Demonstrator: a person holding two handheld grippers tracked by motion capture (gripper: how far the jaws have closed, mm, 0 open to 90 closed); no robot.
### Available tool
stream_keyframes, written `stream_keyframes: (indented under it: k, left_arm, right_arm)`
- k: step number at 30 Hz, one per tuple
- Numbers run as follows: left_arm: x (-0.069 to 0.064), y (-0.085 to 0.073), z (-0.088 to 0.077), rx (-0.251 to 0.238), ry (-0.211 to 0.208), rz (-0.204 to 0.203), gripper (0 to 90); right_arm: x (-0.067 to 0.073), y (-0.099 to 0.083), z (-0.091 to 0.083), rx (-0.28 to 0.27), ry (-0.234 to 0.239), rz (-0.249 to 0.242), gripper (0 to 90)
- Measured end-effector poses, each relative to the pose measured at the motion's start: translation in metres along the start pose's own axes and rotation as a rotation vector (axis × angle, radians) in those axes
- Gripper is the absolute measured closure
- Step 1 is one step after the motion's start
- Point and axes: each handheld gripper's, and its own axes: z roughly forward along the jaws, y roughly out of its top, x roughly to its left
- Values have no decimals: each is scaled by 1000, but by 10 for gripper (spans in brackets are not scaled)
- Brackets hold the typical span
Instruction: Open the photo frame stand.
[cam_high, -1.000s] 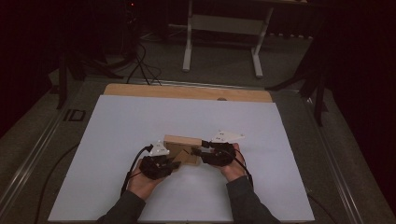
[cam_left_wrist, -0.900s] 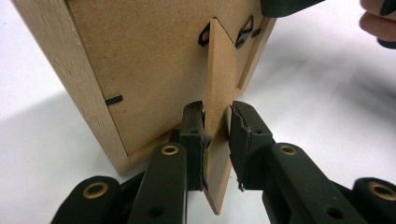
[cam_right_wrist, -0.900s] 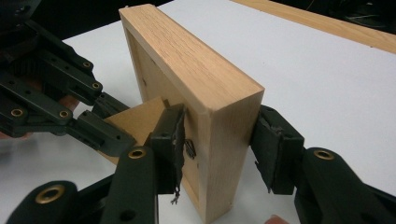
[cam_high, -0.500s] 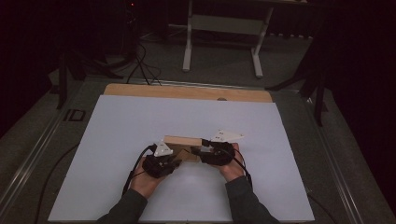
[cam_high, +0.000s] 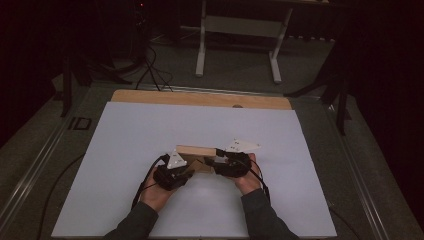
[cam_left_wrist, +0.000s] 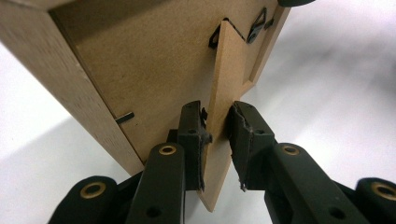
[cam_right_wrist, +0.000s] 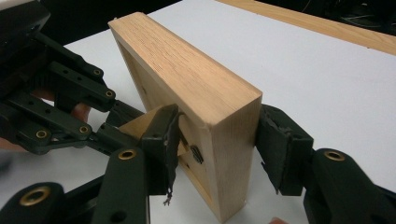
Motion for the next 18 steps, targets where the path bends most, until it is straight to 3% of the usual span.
stream_keyframes:
  k: [18]
  left_arm:
    - [-1,0,1,-4,18,11,738]
  right_arm:
    - [0,1,0,-3,3,-6,486]
